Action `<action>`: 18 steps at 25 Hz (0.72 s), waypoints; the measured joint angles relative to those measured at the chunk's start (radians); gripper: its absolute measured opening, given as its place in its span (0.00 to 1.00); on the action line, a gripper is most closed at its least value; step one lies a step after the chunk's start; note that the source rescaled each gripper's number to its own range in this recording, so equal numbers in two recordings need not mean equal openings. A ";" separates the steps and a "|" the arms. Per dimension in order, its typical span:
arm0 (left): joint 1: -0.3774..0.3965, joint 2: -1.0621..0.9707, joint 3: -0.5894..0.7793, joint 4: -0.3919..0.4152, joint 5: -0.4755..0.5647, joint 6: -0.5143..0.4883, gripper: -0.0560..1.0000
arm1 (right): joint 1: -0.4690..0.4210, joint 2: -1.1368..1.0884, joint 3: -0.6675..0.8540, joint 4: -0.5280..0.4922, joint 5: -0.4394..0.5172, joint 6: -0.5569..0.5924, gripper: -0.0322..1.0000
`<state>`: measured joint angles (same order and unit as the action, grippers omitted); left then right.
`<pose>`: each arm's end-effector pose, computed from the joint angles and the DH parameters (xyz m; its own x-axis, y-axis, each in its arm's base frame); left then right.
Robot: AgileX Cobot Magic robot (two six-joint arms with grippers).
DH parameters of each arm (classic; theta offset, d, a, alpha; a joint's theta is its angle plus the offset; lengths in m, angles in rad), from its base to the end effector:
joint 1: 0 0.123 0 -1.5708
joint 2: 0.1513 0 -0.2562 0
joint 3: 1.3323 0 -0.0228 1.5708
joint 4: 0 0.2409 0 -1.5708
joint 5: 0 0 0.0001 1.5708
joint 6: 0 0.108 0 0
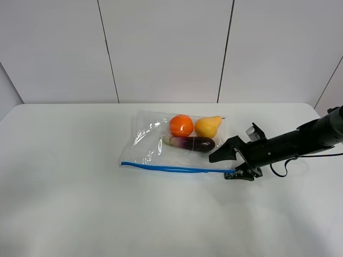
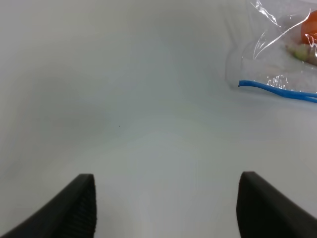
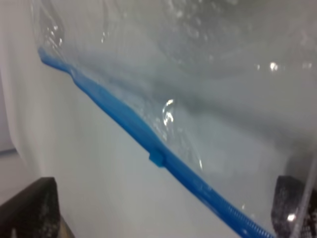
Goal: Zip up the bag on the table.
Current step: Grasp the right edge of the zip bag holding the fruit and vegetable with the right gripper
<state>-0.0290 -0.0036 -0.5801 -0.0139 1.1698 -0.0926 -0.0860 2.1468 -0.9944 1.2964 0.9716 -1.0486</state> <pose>0.0158 -0.0018 0.2766 -0.4799 -0.0840 -0.8733 -0.0068 0.9957 -0.0920 0.3215 0.0585 0.0497 -0.9893 0.1214 -0.0806 0.0097 0.6071 0.7946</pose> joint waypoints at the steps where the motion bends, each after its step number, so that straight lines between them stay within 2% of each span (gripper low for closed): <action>1: 0.000 0.000 0.000 0.000 0.000 0.000 0.78 | 0.000 0.000 0.000 0.006 0.000 -0.003 0.98; 15: 0.000 0.000 0.000 0.000 0.000 0.000 0.78 | 0.000 0.002 0.000 0.011 -0.005 -0.011 0.98; 18: 0.000 0.000 0.000 0.000 0.000 0.000 0.78 | 0.000 0.031 -0.001 0.027 0.039 -0.012 0.98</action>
<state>-0.0290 -0.0036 -0.5801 -0.0139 1.1698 -0.0926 -0.0860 2.1776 -0.9952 1.3232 1.0107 -1.0603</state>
